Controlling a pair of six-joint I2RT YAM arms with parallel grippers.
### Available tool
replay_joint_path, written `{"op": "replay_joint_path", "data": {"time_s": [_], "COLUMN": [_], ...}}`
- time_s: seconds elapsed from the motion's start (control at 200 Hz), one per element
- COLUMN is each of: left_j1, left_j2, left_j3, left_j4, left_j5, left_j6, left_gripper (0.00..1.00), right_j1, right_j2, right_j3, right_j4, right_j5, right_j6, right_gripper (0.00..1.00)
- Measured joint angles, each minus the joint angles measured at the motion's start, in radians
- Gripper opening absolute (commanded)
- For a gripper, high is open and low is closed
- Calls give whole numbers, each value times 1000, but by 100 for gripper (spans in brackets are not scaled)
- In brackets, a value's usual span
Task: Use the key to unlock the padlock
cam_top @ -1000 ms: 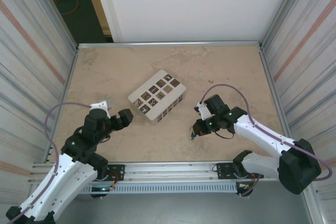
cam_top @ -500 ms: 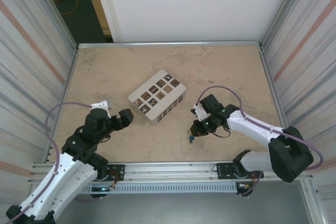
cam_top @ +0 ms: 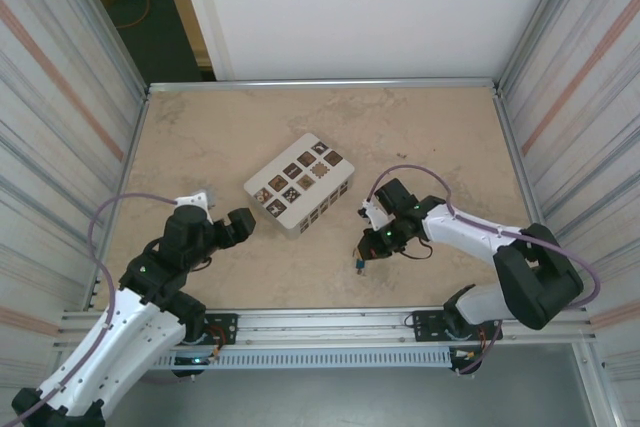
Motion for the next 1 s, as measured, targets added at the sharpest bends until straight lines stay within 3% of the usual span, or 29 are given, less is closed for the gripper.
{"op": "replay_joint_path", "data": {"time_s": [1.002], "left_j1": [6], "left_j2": [30], "left_j3": [0], "left_j4": [8], "left_j5": [16], "left_j6": [8], "left_gripper": [92], "right_j1": [0], "right_j2": [96], "right_j3": [14], "right_j4": [60], "right_j5": [-34], "right_j6": [0], "right_gripper": [0]}}
